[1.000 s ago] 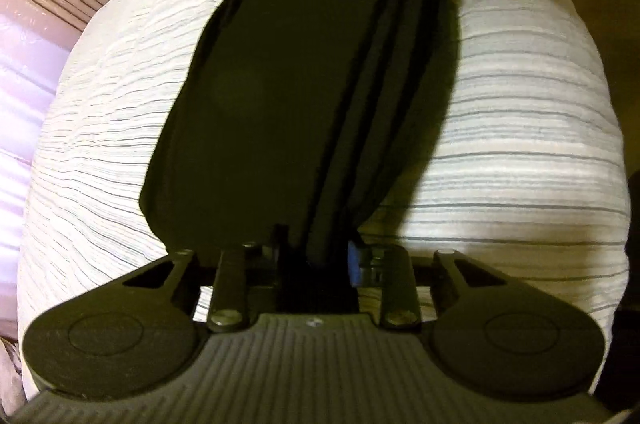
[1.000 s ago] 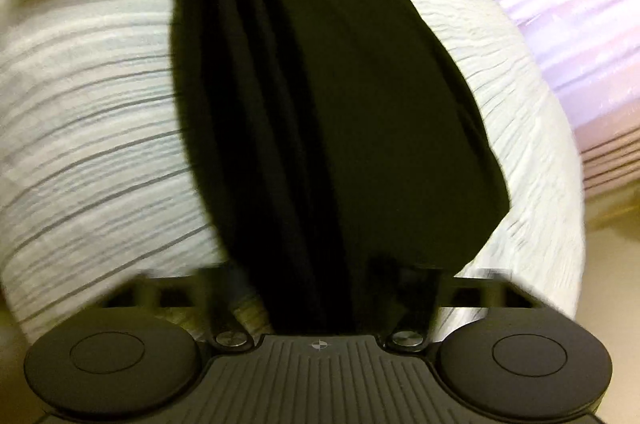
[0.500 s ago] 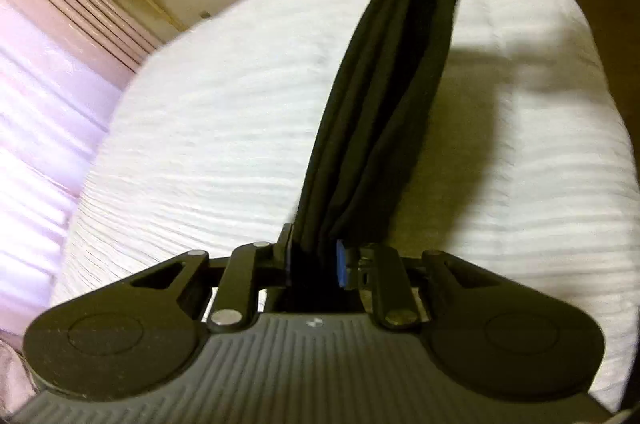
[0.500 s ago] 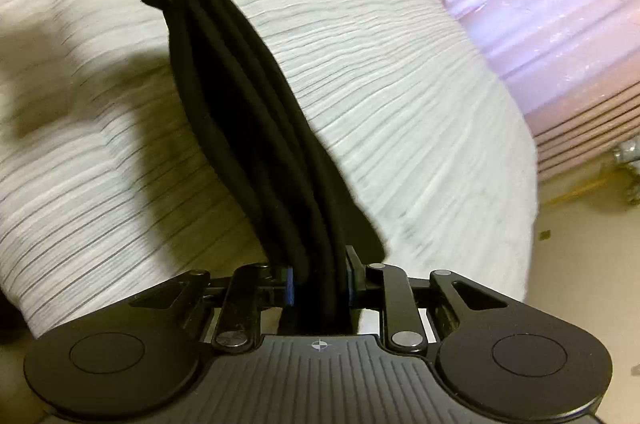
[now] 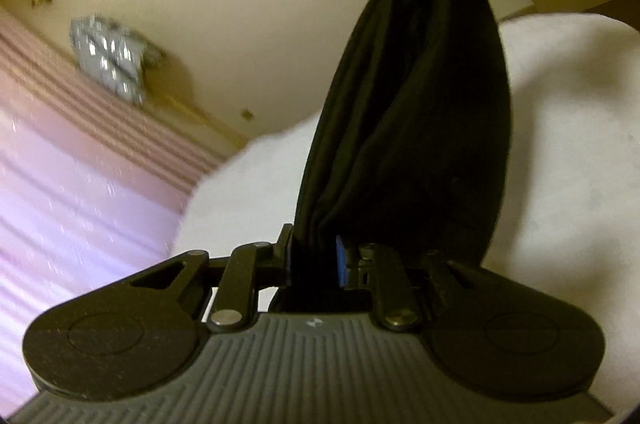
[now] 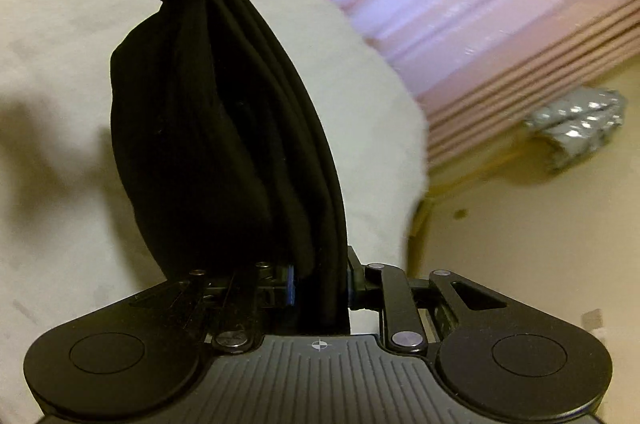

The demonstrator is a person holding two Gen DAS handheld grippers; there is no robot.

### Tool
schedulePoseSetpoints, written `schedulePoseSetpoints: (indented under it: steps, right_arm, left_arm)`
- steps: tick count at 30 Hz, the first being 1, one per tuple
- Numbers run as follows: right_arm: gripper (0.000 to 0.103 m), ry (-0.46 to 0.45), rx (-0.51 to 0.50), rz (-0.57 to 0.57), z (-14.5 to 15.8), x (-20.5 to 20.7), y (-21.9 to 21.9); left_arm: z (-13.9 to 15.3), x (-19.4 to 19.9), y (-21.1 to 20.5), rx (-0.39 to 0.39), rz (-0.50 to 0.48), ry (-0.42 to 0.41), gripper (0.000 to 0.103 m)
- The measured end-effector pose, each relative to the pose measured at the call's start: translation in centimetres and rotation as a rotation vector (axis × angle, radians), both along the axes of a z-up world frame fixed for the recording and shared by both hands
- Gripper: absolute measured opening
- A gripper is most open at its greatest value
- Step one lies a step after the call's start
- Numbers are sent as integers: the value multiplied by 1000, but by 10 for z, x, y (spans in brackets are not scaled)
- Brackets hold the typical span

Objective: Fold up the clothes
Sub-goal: 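Lower the folded trousers onto the bed and open both grippers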

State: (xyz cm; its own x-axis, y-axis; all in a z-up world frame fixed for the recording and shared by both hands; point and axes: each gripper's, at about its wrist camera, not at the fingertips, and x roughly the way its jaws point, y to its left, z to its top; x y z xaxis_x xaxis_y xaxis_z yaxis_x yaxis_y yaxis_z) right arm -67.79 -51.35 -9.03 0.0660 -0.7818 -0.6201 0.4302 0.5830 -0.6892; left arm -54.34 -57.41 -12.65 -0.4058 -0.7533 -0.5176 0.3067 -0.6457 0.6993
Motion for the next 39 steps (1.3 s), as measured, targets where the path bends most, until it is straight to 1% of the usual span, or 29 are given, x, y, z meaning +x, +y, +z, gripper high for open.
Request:
schedulePoseSetpoints:
  steps: [3, 4, 5, 6, 7, 8, 10, 12, 14, 15, 16, 18, 22, 24, 25, 27, 29, 31, 33, 35, 36, 37, 39]
  right_arm:
    - [21, 14, -81, -38, 11, -52, -37]
    - [21, 18, -105, -51, 13, -70, -47]
    - [21, 15, -117, -64, 4, -88, -55]
    - [21, 9, -115, -77, -12, -100, -67]
    - [21, 3, -98, -89, -22, -114, -66]
    - [21, -6, -63, -101, -38, -121, -68]
    - [21, -8, 27, -112, -86, -128, -70]
    - [21, 1, 139, -112, -139, -136, -65]
    - [21, 15, 238, -114, -183, -142, -55]
    - [22, 23, 278, -113, -203, -145, -50]
    - [23, 25, 307, -117, -218, -147, -46]
    - [25, -12, 298, -158, -221, -151, -42]
    - [36, -35, 327, -230, -201, -153, -42]
    - [39, -47, 339, -271, -190, -155, -39]
    - [40, -67, 346, -302, -187, -158, -35]
    - [41, -132, 368, -384, -183, -163, -22]
    - [41, -246, 386, -466, -165, -163, -27]
    - [41, -417, 378, -535, -146, -165, -32]
    - [41, -612, 358, -610, -131, -173, -39]
    - [41, -778, 342, -687, -129, -184, -45]
    - [41, -837, 355, -727, -133, -188, -47]
    - [41, -859, 394, -769, -142, -191, -54]
    - [40, -898, 470, -848, -161, -198, -69]
  left_arm:
    - [-13, -58, -26, -43, -18, -4, 18]
    - [-24, -74, -31, -41, -19, -11, 18]
    - [-37, -86, -34, -28, -22, -21, 17]
    - [-54, -95, -35, -6, -25, -34, 16]
    - [-73, -102, -35, 25, -29, -52, 16]
    - [-95, -107, -30, 65, -27, -70, 16]
    - [-140, -114, -18, 152, -20, -108, 14]
    - [-188, -118, 0, 222, -17, -179, 2]
    - [-219, -110, 14, 273, -13, -235, 3]
    - [-228, -106, 20, 291, -8, -250, 3]
    - [-231, -100, 23, 306, 1, -252, 3]
    - [-225, -86, 25, 343, 39, -230, 6]
    - [-200, -70, 17, 402, 132, -158, 12]
    - [-189, -65, 10, 423, 166, -122, 15]
    - [-185, -63, 8, 429, 184, -107, 16]
    - [-178, -67, -5, 453, 215, -70, 21]
    - [-174, -74, -15, 487, 247, -19, 23]
    - [-171, -81, -24, 525, 281, 42, 25]
    - [-176, -87, -33, 562, 316, 104, 29]
    - [-186, -93, -42, 625, 363, 159, 30]
    - [-191, -94, -47, 665, 393, 182, 30]
    - [-199, -96, -51, 692, 427, 176, 30]
    - [-206, -95, -50, 712, 462, 173, 30]
